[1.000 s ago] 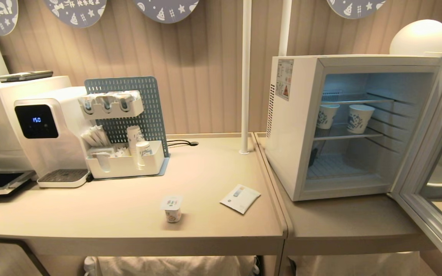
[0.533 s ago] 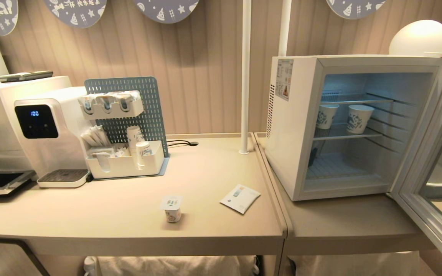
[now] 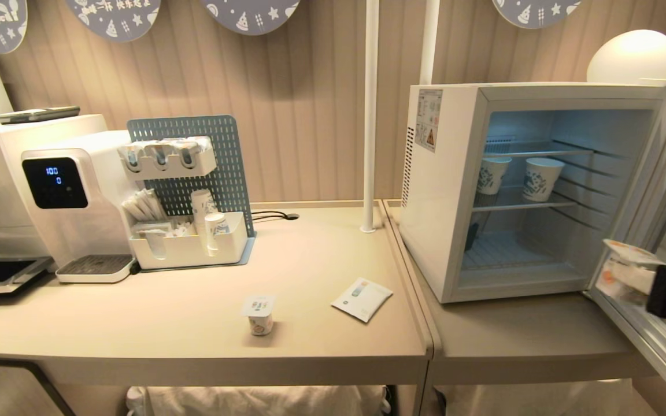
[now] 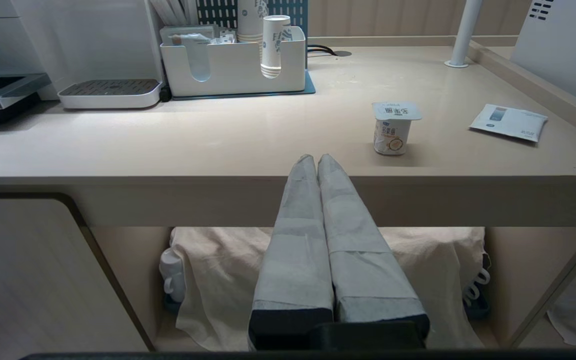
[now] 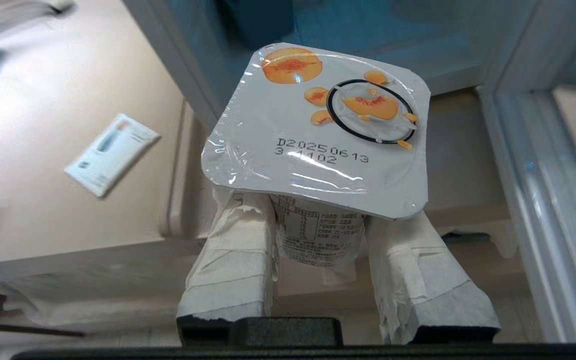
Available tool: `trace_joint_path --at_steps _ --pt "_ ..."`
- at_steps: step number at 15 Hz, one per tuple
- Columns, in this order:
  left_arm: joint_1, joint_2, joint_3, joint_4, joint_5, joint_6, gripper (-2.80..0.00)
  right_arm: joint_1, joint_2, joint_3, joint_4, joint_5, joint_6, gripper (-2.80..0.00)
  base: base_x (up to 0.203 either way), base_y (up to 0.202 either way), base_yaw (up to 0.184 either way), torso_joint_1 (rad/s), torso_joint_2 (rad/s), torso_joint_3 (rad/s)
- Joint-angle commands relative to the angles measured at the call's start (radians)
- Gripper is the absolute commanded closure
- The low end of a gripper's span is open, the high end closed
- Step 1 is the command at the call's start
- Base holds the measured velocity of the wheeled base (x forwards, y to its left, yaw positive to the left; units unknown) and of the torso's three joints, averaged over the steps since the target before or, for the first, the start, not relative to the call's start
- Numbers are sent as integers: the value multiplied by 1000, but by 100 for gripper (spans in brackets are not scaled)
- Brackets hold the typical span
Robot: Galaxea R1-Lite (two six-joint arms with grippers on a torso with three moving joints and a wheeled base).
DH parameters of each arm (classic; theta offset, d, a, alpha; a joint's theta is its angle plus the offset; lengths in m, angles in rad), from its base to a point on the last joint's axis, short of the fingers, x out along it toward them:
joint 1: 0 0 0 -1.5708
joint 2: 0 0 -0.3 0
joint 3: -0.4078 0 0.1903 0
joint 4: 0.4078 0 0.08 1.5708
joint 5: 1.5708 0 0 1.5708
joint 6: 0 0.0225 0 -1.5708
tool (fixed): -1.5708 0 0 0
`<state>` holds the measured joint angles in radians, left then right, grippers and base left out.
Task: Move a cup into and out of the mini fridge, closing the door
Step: Put the yoghurt in the freezer
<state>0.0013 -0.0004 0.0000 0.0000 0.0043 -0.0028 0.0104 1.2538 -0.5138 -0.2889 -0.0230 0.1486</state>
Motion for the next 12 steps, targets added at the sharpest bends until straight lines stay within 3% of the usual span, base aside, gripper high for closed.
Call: trace_joint_path --at_steps 1,6,10,12 --pt "0 0 3 0 0 0 0 -4 328 -8 -161 -3 -7 0 0 0 0 0 0 0" --pt "0 0 2 0 0 -2 0 -16 778 -144 -537 -85 -54 0 0 0 0 0 0 0" --pt "0 0 3 0 0 -3 0 -39 926 -368 -601 -144 -62 0 0 0 0 0 0 0" --pt "0 0 2 0 0 -3 0 -43 963 -409 -606 -175 -62 0 0 0 0 0 0 0"
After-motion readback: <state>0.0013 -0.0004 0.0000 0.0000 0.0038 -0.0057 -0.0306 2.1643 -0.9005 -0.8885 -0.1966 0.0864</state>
